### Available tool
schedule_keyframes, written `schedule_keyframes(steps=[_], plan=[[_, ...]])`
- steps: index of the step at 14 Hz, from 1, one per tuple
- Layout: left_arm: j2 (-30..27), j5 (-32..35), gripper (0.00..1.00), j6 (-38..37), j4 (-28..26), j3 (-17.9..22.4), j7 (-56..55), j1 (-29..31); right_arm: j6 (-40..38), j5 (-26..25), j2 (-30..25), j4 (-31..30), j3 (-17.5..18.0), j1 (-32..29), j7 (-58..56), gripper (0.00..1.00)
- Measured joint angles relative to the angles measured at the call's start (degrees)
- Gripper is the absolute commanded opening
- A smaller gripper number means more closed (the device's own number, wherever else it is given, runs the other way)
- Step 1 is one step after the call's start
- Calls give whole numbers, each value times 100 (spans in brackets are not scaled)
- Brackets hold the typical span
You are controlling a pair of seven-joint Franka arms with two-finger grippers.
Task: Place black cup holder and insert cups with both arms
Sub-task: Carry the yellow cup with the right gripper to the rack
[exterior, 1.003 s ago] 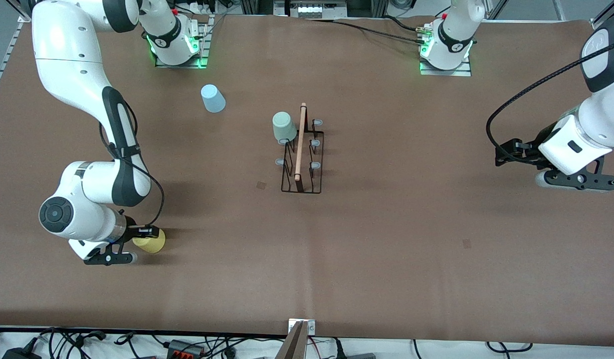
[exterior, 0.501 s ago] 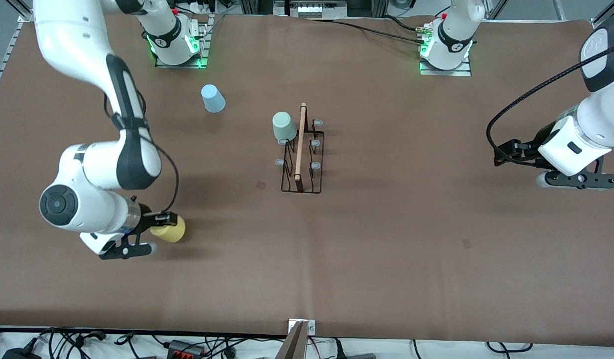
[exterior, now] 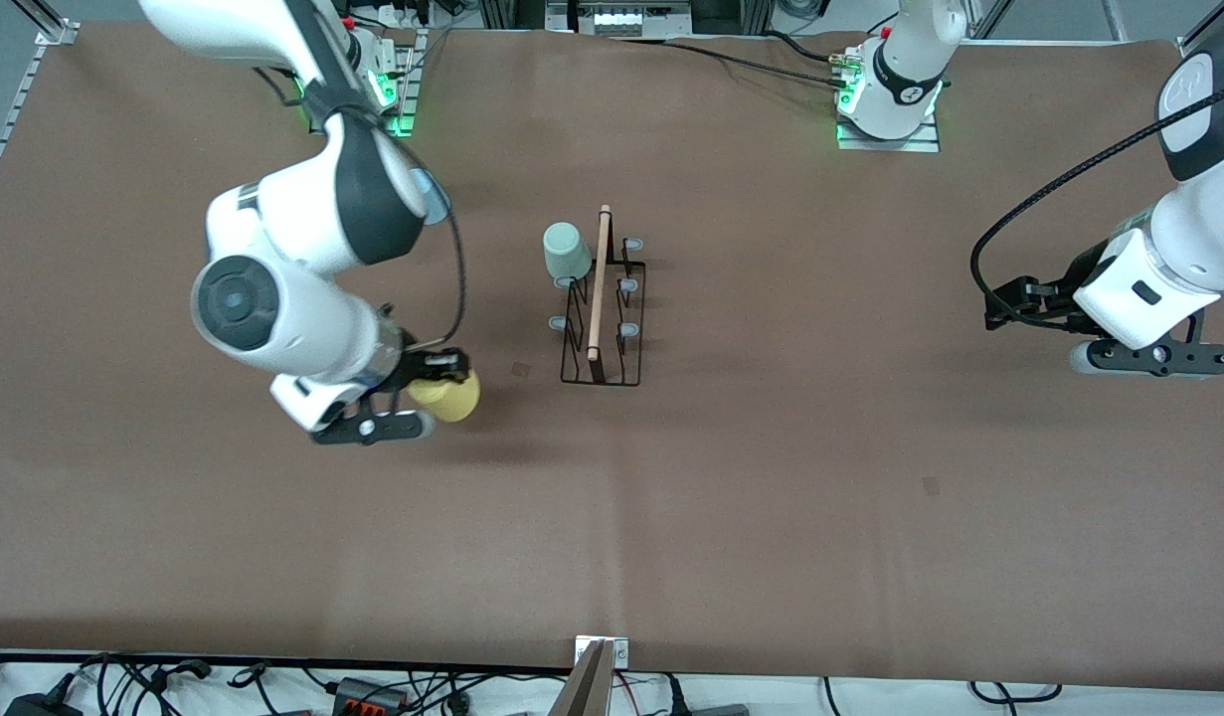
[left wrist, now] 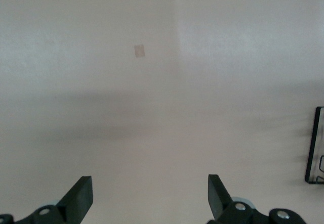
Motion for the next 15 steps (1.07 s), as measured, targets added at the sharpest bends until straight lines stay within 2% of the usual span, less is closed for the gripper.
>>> schedule_keyframes(steps=[4, 8, 12, 15], plan=[[-55, 0, 100, -138, 16, -26, -5, -42, -97, 5, 49, -181, 0, 596, 618, 23], [-128, 0, 100, -73, -20, 45, -72, -248, -96, 13, 63, -237, -1, 804, 804, 23], [-360, 0, 100, 388, -510, 79, -290, -290, -75, 50, 187, -249, -1, 1019, 949, 23], [-498, 0, 100, 438, -627, 82, -304, -295, -49, 50, 298, -252, -2, 1075, 970, 23]])
